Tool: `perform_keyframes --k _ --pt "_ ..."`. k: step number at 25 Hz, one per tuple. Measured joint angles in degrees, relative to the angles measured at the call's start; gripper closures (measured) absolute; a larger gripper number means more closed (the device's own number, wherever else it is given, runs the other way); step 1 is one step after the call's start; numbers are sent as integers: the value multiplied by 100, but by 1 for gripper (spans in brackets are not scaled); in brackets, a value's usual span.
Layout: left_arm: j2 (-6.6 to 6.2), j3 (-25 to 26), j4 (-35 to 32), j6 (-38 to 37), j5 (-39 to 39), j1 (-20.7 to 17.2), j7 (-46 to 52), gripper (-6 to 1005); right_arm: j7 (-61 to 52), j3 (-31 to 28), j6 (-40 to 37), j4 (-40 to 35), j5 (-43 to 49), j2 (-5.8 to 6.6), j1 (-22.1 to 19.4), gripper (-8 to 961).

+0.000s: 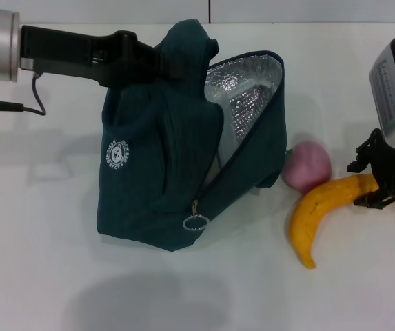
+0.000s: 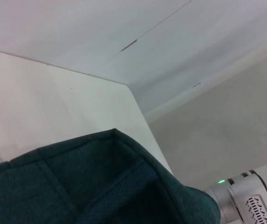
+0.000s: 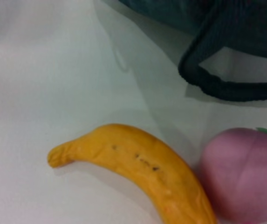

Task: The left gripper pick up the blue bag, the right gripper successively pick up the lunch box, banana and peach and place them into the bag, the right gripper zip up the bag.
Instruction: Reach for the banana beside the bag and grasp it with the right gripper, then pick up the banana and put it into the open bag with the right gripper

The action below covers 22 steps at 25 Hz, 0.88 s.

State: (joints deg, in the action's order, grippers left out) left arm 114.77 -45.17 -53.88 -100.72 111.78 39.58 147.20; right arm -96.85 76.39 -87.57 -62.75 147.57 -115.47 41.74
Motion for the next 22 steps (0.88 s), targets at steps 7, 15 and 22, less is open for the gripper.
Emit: perform_keyframes --k 7,15,22 --pt "-10 0 0 0 0 14 2 960 -7 -13 -63 44 42 11 71 389" --pt "-17 0 0 0 0 -4 2 959 -20 -42 -589 -271 -8 13 37 528" --pt "-13 0 0 0 0 -16 2 959 -5 -556 -1440 -775 -457 28 -35 528"
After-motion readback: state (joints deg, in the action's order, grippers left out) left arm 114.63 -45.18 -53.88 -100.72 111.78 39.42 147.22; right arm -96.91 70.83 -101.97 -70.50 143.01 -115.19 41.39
